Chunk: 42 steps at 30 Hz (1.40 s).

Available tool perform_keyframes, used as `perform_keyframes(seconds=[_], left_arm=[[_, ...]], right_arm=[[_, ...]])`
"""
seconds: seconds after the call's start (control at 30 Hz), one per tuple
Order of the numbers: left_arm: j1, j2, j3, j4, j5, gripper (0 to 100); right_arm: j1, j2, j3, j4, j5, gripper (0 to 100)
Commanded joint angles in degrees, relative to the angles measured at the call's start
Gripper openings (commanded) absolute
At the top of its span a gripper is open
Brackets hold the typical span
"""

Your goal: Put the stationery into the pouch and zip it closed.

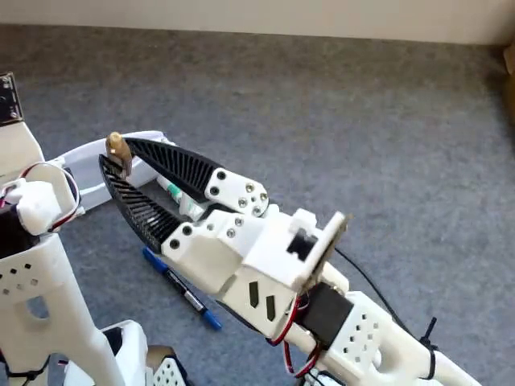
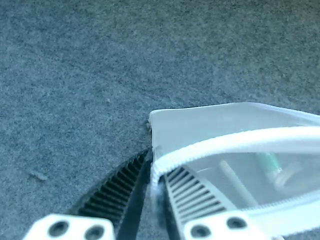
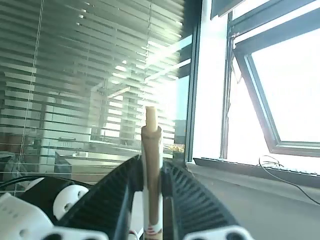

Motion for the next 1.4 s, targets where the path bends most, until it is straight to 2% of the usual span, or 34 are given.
perform_keyframes(seconds=[0.0, 0.23, 0.43, 0.77, 0.9, 1.13, 1.37], left_arm=[[-0.13, -1.71, -0.22, -1.14, 0.53, 1], [-0.13, -1.71, -0.13, -1.05, 0.53, 1], [-0.13, -1.71, -0.13, -1.05, 0.53, 1], [-0.13, -1.71, -0.13, -1.05, 0.53, 1], [-0.13, -1.71, -0.13, -1.05, 0.53, 1], [-0.13, -1.71, -0.13, -1.05, 0.53, 1], [-0.13, -1.71, -0.13, -1.05, 0.53, 1]], right_arm=[[-0.48, 5.05, -0.48, -5.85, 1.14, 0.5], [2.33, 16.66, -0.22, -19.47, 1.41, 0.5], [6.46, 23.52, -0.57, -21.49, 1.41, 0.5], [6.37, 27.03, -0.57, -21.14, 1.49, 0.5], [6.11, 26.59, -1.01, -14.02, 1.49, 0.8], [6.11, 26.59, -4.09, -5.32, 1.05, 15.5], [6.11, 26.59, -4.0, -5.23, 1.05, 15.9]])
